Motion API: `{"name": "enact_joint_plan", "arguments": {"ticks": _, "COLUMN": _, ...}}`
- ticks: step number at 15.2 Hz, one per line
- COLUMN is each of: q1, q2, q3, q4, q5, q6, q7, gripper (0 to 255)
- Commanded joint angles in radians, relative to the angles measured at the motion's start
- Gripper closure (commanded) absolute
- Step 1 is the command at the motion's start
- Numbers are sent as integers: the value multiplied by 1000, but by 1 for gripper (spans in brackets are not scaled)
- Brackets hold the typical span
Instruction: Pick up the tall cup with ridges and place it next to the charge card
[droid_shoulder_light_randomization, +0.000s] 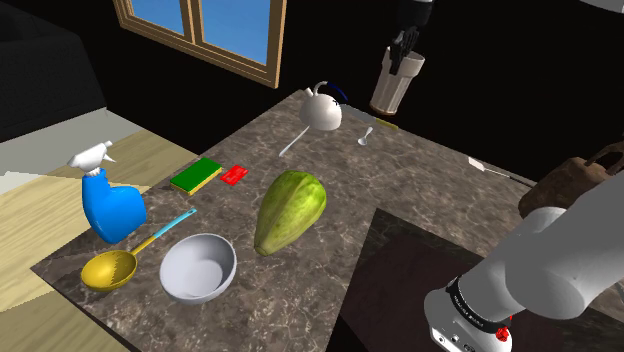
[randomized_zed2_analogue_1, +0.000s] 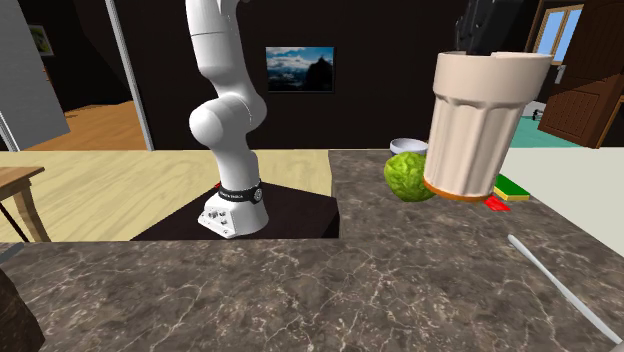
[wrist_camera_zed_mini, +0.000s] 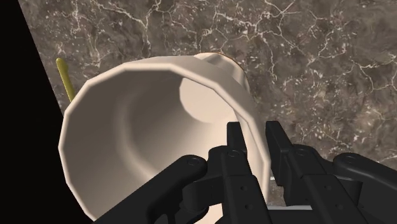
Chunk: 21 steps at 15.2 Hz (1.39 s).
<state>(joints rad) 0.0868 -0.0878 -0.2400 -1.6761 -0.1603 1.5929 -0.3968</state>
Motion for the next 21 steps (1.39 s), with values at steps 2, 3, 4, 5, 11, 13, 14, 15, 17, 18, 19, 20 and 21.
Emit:
{"name": "enact_joint_plan", "arguments": {"ticks": 2, "q1": 33, "q2": 31, "q3": 38, "q4": 42, "q5": 9, "q6": -21, "q7": 69, "gripper": 255}}
{"name": "enact_joint_plan", "arguments": {"ticks": 3, "q1": 43, "q2": 43, "q3": 50, "q4": 56, "q5": 12, "q6": -27, "q7": 90, "gripper": 255}}
{"name": "enact_joint_plan", "arguments": {"ticks": 4, "q1": 53, "q2": 56, "q3": 61, "q4": 72, "q5": 15, "q6": -33, "q7": 110, "gripper": 255}}
{"name": "enact_joint_plan", "arguments": {"ticks": 5, "q1": 63, "q2": 70, "q3": 72, "q4": 89, "q5": 18, "q6": -39, "q7": 131, "gripper": 255}}
{"name": "enact_joint_plan", "arguments": {"ticks": 11, "q1": 125, "q2": 177, "q3": 131, "q4": 226, "q5": 34, "q6": -86, "q7": 248, "gripper": 255}}
{"name": "enact_joint_plan", "arguments": {"ticks": 13, "q1": 146, "q2": 221, "q3": 149, "q4": 285, "q5": 37, "q6": -106, "q7": 284, "gripper": 255}}
{"name": "enact_joint_plan", "arguments": {"ticks": 14, "q1": 157, "q2": 246, "q3": 157, "q4": 319, "q5": 39, "q6": -117, "q7": 302, "gripper": 255}}
{"name": "enact_joint_plan", "arguments": {"ticks": 15, "q1": 167, "q2": 271, "q3": 165, "q4": 354, "q5": 40, "q6": -130, "q7": 320, "gripper": 255}}
{"name": "enact_joint_plan", "arguments": {"ticks": 17, "q1": 189, "q2": 328, "q3": 179, "q4": 434, "q5": 42, "q6": -158, "q7": 354, "gripper": 255}}
{"name": "enact_joint_plan", "arguments": {"ticks": 18, "q1": 200, "q2": 359, "q3": 186, "q4": 480, "q5": 43, "q6": -174, "q7": 370, "gripper": 255}}
{"name": "enact_joint_plan", "arguments": {"ticks": 19, "q1": 212, "q2": 393, "q3": 192, "q4": 529, "q5": 43, "q6": -192, "q7": 386, "gripper": 255}}
{"name": "enact_joint_plan", "arguments": {"ticks": 20, "q1": 223, "q2": 430, "q3": 198, "q4": 584, "q5": 43, "q6": -213, "q7": 401, "gripper": 255}}
{"name": "enact_joint_plan", "arguments": {"ticks": 21, "q1": 242, "q2": 496, "q3": 206, "q4": 686, "q5": 43, "q6": -252, "q7": 424, "gripper": 255}}
